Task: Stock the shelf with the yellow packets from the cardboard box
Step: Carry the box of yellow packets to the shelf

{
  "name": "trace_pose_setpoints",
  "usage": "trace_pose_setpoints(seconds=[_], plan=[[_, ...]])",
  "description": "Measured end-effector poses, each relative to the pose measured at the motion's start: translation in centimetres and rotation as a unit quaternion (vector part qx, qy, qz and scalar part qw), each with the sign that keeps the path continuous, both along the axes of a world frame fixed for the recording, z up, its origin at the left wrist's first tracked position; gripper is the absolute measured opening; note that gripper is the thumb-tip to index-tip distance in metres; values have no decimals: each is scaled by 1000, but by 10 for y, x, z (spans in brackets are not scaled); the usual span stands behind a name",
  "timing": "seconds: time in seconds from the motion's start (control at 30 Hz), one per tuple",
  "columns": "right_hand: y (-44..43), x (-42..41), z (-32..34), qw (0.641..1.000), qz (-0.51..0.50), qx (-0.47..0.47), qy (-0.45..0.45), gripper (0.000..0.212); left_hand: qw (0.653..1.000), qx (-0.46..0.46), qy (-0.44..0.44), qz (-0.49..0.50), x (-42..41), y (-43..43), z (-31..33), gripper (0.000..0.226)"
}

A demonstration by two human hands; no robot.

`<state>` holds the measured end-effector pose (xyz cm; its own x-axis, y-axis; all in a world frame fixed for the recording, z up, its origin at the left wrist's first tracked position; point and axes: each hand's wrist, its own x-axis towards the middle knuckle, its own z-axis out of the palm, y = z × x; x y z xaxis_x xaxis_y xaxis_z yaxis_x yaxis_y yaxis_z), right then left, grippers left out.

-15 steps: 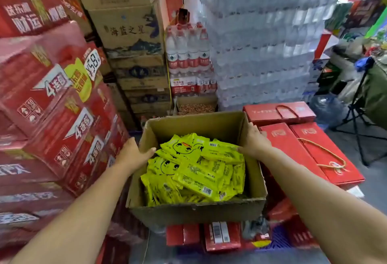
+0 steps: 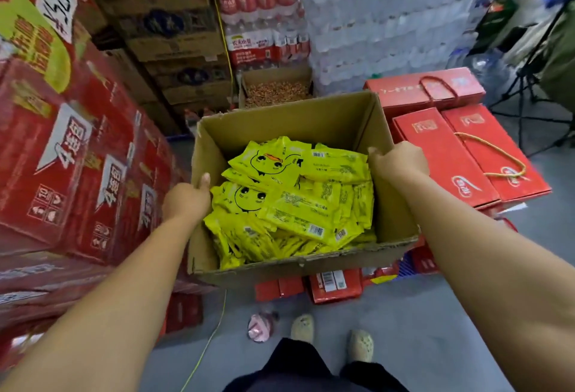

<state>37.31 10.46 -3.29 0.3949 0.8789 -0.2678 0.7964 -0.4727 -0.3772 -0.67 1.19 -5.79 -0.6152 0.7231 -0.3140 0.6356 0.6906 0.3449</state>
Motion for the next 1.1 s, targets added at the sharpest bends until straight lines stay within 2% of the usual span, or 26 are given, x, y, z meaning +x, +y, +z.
trace_pose_setpoints(seconds=[0.27, 0.53, 0.77, 0.9, 1.1], plan=[[-33, 0, 10, 999, 16, 36, 2, 38, 999, 48, 13, 15, 6, -26, 9, 58], [-103, 16, 7, 994, 19, 101, 40, 41, 993, 101, 39, 40, 22, -100, 21, 63], [-202, 61, 16, 990, 28, 123, 63, 47, 990, 104, 93, -19, 47, -173, 51, 69], [-272, 105, 16, 989, 14, 124, 80, 43, 987, 98, 110, -58, 87, -226, 69, 69], [-386, 190, -1, 993, -44, 91, 60, 55, 982, 88, 91, -138, 162, -299, 63, 70]])
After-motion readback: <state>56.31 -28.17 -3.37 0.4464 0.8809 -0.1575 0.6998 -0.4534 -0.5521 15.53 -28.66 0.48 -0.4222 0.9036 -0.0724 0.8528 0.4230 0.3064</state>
